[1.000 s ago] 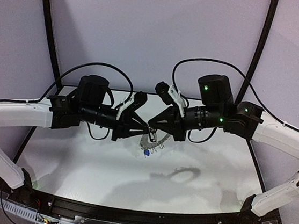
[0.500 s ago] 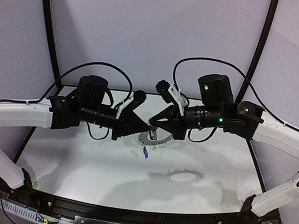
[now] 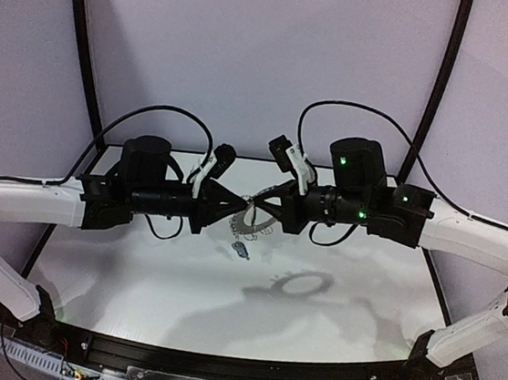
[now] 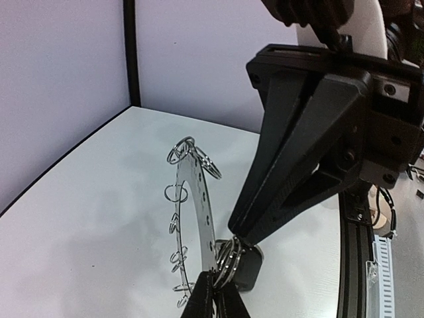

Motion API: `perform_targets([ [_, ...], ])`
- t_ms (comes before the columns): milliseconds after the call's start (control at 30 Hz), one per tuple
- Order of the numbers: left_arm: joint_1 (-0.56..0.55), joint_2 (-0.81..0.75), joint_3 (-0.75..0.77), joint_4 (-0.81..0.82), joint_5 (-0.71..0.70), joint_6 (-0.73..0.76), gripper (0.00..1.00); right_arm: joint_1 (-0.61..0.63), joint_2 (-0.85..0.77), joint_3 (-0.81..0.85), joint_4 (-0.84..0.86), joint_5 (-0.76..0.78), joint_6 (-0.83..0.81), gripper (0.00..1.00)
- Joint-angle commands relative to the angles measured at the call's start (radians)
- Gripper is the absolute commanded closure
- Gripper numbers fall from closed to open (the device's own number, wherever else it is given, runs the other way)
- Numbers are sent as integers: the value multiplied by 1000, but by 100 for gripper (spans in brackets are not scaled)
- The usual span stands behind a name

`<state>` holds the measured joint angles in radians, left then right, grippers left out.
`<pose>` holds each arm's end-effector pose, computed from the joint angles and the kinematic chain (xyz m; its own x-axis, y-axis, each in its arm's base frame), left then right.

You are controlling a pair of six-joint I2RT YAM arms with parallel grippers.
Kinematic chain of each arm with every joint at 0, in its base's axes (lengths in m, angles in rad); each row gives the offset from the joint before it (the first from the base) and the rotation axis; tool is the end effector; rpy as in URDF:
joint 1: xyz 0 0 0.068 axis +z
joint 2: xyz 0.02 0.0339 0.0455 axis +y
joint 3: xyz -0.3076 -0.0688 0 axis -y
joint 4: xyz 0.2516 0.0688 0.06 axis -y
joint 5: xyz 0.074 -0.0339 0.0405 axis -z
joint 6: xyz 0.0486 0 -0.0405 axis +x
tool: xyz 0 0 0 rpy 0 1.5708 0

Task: Put the keys on the keyring

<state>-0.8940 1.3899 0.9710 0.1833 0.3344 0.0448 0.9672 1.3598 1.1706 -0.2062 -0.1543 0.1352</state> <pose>0.1977 -0.2715 0.3406 -0.1041 0.1971 -0.9748 0.9419 0.3343 -0.0330 0.1792 0.2731 0.3789 -0.3371 -0.2544 -0.9064 -0.8564 0.4828 0.1830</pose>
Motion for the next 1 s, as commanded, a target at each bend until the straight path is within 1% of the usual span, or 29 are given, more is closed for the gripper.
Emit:
perform_targets([
  [0,2,-57,-16,86,-6,-36,99,-9,38,-42,71,103,79,100],
  [133,1,-64,-28,103,-6,-40,99,-10,59,-45,86,116,107,100],
  [167,2,-68,-31,117,-12,-63,99,-10,61,-43,90,117,103,100],
  [233,1,-70,-45,127,-7,-58,99,-10,55,-31,94,105,69,100],
  [267,1,-68,-50,119,6,-53,96,-10,50,-15,82,101,30,100],
  [300,1,-68,-51,111,12,-37,88,-10,49,-2,71,99,19,100],
  [333,1,-67,-52,92,23,-16,75,-10,51,30,37,90,-32,100],
  [367,1,-66,-52,82,29,-8,70,-10,54,59,6,83,-69,100],
  [400,1,-67,-52,65,39,0,57,-10,59,83,-19,69,-105,100],
  [467,1,-68,-51,47,55,11,52,-10,63,112,-48,38,-129,100],
  [500,1,-66,-42,27,67,18,50,-10,65,126,-66,9,-176,100],
  [633,2,-50,-10,-46,84,34,48,-10,62,149,-100,-19,-217,100],
  [700,1,-37,15,-78,87,47,50,-11,66,168,-132,-43,-237,100],
  [800,1,-27,30,-85,70,51,54,-10,67,176,-147,-82,-246,100],
  [967,1,-15,49,-73,44,43,55,-9,67,178,-150,-105,-239,100],
])
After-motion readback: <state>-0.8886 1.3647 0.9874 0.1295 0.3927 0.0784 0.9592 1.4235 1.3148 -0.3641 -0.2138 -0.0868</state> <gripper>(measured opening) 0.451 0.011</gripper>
